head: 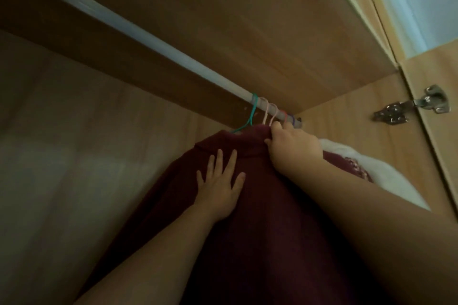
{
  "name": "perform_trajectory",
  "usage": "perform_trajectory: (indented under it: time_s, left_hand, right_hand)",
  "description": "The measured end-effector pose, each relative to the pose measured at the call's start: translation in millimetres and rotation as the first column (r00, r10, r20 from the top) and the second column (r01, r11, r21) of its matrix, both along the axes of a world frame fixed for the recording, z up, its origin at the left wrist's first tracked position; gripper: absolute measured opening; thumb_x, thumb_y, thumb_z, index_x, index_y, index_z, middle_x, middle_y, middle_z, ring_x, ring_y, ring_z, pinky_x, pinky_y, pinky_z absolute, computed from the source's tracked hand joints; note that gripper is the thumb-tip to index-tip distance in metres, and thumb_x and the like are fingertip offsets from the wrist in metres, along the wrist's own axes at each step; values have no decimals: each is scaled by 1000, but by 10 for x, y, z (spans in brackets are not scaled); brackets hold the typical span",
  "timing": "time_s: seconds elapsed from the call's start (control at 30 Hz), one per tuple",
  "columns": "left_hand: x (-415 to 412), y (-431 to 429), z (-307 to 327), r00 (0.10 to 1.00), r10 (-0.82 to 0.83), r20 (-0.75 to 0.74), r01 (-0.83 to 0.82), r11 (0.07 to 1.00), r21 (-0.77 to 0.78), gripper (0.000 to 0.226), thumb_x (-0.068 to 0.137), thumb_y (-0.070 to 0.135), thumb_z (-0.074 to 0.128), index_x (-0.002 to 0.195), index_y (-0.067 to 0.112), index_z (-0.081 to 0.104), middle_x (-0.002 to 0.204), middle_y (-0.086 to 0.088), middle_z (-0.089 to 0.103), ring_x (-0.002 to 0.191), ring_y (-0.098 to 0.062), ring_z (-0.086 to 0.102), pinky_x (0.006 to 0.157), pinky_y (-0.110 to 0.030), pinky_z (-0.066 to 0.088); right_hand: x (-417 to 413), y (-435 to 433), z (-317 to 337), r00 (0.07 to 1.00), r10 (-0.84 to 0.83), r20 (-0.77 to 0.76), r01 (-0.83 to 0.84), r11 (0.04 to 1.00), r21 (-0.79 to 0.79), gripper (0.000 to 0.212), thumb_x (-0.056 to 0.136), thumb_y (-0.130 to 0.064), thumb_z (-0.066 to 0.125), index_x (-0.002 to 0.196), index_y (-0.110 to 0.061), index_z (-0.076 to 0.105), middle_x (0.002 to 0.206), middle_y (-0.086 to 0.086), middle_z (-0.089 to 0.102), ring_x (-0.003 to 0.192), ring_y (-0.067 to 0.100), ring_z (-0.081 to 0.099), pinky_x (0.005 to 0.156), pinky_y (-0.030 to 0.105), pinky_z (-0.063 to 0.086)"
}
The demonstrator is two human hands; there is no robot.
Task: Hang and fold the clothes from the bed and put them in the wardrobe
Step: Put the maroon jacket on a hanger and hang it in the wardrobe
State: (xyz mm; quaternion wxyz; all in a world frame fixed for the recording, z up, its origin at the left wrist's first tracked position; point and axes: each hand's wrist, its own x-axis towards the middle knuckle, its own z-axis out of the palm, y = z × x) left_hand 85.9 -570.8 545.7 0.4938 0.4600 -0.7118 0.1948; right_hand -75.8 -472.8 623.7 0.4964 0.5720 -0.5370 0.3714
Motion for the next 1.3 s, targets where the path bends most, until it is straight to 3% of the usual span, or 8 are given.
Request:
perform_trajectory:
  time_s: [0.17,0.33,0.5,0.67,0.77,0.9,1.0,1.3]
  left_hand:
    - [74,257,-305,999,-39,-31,39,999,-23,63,100,59,18,154,46,-11,167,4,-16,151,-18,-22,121,-56,-5]
    - [96,736,-797,995,-98,-7,98,994,44,63,94,64,11,151,52,-12,166,9,-15,151,-13,-21,122,-55,-5]
    - [-142,1364,-1309,990,-92,102,77,988,137,66,90,70,8,148,55,-17,165,13,-17,151,-13,-20,122,-57,-3]
    - [-652,2164,-1687,975,-116,188,88,984,153,66,91,66,9,151,52,-12,166,13,-10,152,-12,-15,123,-52,0]
    - [-1020,2627,-1973,966,-175,190,135,969,205,72,84,72,3,150,51,-15,166,8,-13,152,-13,-16,124,-47,1]
    - [-1626,3203,-2543,939,-136,315,54,965,258,78,82,70,5,153,45,-16,165,1,-20,151,-25,-19,123,-49,0]
    - [-2192,3715,-3057,897,-287,335,110,882,459,73,96,66,23,154,45,-14,165,4,-20,152,-23,-19,124,-49,-2]
    - [-3866,5409,-4648,654,-663,363,208,620,757,70,98,64,29,155,44,-6,168,4,-7,153,-22,-11,124,-49,2]
  right_hand:
    - [-85,215,-377,978,-155,-137,148,987,-60,74,93,-55,40,154,-15,26,149,13,42,129,32,45,96,47,40]
    - [-345,597,-901,953,-197,-229,214,975,54,72,89,-58,23,153,-28,33,160,8,32,147,31,26,117,57,20]
    - [-667,982,-1592,973,-133,-189,165,972,168,62,92,-52,31,147,-26,46,153,6,44,145,28,33,116,55,27]
    - [-1094,1601,-2300,998,-35,-45,45,966,254,62,95,-52,27,153,-33,34,158,-2,35,148,21,26,118,46,27]
    - [-1423,2029,-2829,997,-60,48,39,936,350,64,92,-56,31,153,-34,32,159,-3,34,149,20,25,117,45,30]
    - [-1973,2761,-3516,982,-126,144,41,873,485,67,92,-58,34,154,-36,25,160,-3,31,149,20,23,118,45,28]
    - [-2486,3462,-3981,960,-220,176,83,819,568,66,96,-57,35,156,-36,18,163,-3,23,151,20,18,120,42,23]
    - [-3836,5889,-5656,744,-607,279,217,615,758,69,87,-54,32,150,-26,39,153,7,43,141,31,40,109,50,40]
